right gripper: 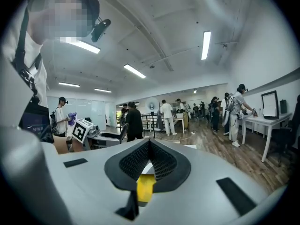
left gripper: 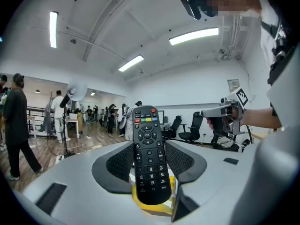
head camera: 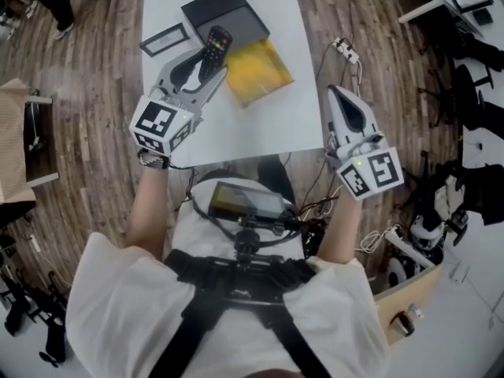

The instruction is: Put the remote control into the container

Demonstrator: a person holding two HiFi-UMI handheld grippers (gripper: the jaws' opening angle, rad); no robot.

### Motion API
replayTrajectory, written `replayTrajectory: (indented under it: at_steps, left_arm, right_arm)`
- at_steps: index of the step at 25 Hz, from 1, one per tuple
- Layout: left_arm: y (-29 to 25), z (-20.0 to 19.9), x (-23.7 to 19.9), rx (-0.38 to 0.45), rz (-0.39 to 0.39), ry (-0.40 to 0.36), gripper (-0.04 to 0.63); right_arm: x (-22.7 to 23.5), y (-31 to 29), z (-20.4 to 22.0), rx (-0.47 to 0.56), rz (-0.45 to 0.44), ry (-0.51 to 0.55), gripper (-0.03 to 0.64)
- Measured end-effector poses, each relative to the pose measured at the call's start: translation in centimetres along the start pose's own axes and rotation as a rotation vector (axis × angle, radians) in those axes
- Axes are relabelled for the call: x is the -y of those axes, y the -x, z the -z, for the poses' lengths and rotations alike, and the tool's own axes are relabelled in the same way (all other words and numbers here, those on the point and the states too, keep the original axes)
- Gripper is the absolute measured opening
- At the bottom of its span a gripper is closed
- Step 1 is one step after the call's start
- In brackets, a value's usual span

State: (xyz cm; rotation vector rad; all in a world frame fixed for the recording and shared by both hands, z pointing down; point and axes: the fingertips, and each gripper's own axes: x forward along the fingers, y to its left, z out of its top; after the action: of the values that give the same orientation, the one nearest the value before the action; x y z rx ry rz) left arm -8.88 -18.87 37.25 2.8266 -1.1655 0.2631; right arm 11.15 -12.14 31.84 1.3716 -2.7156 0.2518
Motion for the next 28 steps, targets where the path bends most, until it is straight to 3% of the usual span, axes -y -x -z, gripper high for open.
replayTrajectory:
  at_steps: [7, 16, 22, 28]
  left_arm:
    - [-3.6, 1.6, -0.2, -0.084, -0.042, -0.018, 0.222]
    - [-7.0, 3.9, -0.3, -0.152, -0.069, -0.016, 0.222]
    - [-8.8, 6.7, 0.2, -0.245, -0.046, -0.004, 0.222]
    - [-11.2, 9.2, 0.6, -0.283, -0.029, -0.015, 0.222]
  right_arm:
    - [1.8, -1.9, 1.6, -0.068, -0.091, 0.034, -0.002]
    - [5.2, -3.9, 4.0, -0.127, -0.088, 0.003, -0.002]
    - [6.7, -4.3, 5.1, -0.155, -0.086, -0.010, -0.002]
    - [8.1, -4.7, 6.7, -0.188, -0.047, -0.034, -0.002]
